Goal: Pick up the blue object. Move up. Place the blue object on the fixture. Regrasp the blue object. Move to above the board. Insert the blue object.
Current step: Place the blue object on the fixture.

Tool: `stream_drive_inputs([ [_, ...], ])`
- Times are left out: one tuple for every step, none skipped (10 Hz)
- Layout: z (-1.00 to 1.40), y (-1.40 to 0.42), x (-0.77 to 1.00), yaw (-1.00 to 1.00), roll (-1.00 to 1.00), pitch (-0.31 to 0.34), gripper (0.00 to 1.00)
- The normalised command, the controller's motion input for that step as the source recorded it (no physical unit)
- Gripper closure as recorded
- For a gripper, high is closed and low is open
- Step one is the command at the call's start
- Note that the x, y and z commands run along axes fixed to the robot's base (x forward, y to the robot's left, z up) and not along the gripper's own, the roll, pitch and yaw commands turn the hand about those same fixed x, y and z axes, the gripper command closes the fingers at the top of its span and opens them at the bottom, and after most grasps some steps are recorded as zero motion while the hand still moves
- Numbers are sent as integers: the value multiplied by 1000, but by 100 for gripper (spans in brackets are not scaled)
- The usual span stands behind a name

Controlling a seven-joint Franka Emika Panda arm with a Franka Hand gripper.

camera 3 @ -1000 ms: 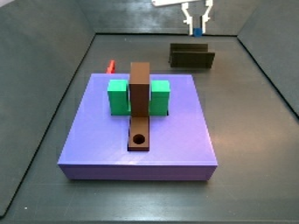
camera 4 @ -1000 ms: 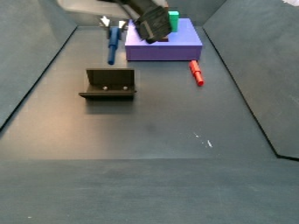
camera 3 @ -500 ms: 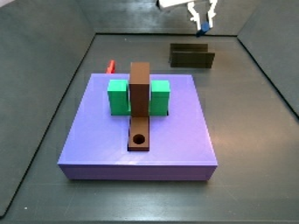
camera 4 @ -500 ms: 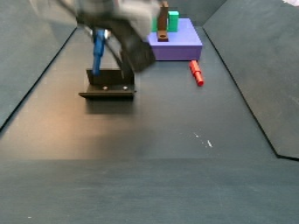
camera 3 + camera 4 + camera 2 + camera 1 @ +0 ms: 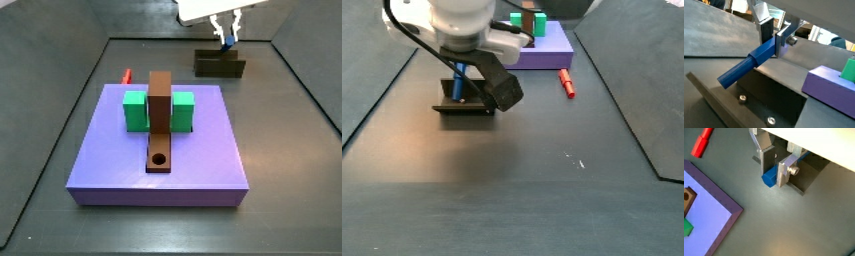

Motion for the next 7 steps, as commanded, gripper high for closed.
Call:
stream_drive_inputs([
  [-280,0,-69,0,-311,0,100],
  [-126,0,-6,0,-486,-9,100],
  [-23,0,0,0,-649,-23,100],
  [0,0,0,14,-617,0,100],
  [0,0,0,91,-409,0,100],
  [-97,0,0,60,-43,0,100],
  [-97,0,0,31,0,11,100],
])
